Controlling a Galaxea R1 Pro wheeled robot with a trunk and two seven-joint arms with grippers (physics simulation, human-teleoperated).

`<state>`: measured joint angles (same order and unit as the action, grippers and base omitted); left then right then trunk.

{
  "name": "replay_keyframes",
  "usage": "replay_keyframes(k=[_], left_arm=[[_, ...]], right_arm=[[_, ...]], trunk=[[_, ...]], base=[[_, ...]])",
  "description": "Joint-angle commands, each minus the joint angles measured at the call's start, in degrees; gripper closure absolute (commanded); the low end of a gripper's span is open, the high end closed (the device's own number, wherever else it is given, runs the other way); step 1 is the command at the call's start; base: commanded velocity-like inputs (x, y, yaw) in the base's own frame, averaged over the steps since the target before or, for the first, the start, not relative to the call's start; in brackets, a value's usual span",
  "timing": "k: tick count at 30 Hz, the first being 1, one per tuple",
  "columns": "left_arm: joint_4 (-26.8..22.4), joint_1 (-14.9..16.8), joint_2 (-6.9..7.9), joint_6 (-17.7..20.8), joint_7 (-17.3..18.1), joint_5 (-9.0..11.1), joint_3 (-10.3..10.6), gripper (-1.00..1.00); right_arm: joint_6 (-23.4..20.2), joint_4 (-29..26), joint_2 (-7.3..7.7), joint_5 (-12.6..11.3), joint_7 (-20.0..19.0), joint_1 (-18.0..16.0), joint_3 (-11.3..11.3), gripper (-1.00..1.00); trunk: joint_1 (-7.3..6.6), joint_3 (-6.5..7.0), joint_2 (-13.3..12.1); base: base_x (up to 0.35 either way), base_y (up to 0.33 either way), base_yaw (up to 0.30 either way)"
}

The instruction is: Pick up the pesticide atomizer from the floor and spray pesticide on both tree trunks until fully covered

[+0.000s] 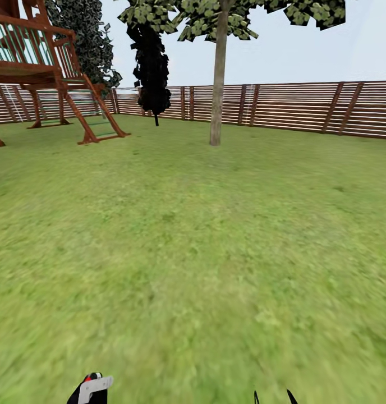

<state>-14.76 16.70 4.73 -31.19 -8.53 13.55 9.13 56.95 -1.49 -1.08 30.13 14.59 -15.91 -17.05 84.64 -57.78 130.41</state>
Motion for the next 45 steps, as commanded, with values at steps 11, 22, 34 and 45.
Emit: replay_keyframes(k=[11,22,34,45], left_arm=[[-0.01,0.0,0.02,0.0,0.13,0.1,-0.03,1.0],[-0.01,-0.01,-0.1,0.0,0.14,-0.26,0.19,1.0],[0.02,0.0,-0.16,0.11,0.38,-0.28,0.18,1.0],[0.08,-0.03,-0.26,0.31,0.36,-0.21,0.22,1.0]], right_arm=[[-0.02,0.0,-0.01,0.01,0.0,0.0,0.0,-1.0],[-3.94,-1.31,0.84,-0.04,-0.29,0.0,2.14,-1.0],[-10.37,-1.14,-3.39,-0.07,-0.49,4.93,2.87,-1.0],[-9.85,-7.97,-2.88,-0.26,-0.11,5.01,2.56,-1.0]], trunk=[[0.0,0.0,0.0],[0.0,0.0,0.0],[0.0,0.0,0.0],[0.0,0.0,0.0]], base=[[0.337,0.0,0.0],[0.337,0.0,0.0],[0.337,0.0,0.0],[0.338,0.0,0.0]])
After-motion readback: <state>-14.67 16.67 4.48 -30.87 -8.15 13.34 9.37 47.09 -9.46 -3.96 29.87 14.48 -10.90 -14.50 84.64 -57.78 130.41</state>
